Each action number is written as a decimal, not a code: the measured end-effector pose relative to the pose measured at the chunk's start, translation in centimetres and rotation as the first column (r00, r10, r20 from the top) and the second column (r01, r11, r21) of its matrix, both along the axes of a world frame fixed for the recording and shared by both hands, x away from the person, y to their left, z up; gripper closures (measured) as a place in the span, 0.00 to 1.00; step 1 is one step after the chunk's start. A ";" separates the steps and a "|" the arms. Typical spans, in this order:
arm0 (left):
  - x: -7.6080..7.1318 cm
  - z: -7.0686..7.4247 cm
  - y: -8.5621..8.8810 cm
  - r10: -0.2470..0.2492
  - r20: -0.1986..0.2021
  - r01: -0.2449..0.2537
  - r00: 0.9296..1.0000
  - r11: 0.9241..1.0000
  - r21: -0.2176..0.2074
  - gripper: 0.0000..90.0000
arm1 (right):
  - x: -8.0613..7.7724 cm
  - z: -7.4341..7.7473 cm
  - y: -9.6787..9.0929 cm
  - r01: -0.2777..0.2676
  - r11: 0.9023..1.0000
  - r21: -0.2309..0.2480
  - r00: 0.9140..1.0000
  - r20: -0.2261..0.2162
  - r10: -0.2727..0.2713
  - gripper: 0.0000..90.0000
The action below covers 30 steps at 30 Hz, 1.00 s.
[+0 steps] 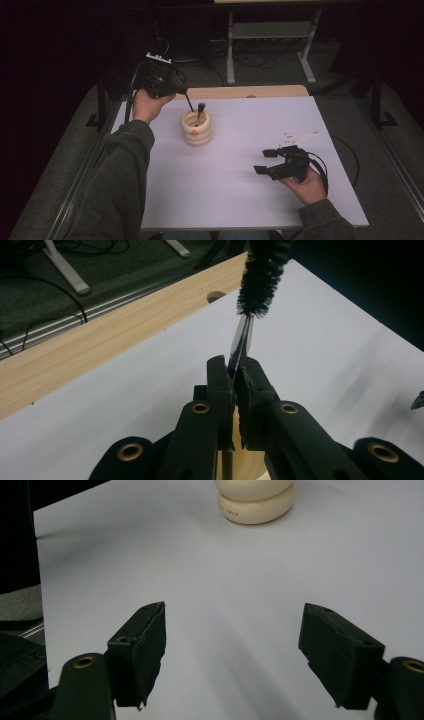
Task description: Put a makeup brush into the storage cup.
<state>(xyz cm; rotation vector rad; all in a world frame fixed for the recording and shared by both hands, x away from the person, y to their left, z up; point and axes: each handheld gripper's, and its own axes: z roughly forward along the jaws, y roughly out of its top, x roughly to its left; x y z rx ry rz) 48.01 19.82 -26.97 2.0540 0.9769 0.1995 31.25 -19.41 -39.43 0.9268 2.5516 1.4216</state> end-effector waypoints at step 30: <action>0.3 -2.2 -0.6 0.011 -0.044 -0.009 0.999 0.999 0.048 0.95 | -0.2 0.2 -0.2 -0.001 1.000 0.013 1.000 0.006 0.001 0.29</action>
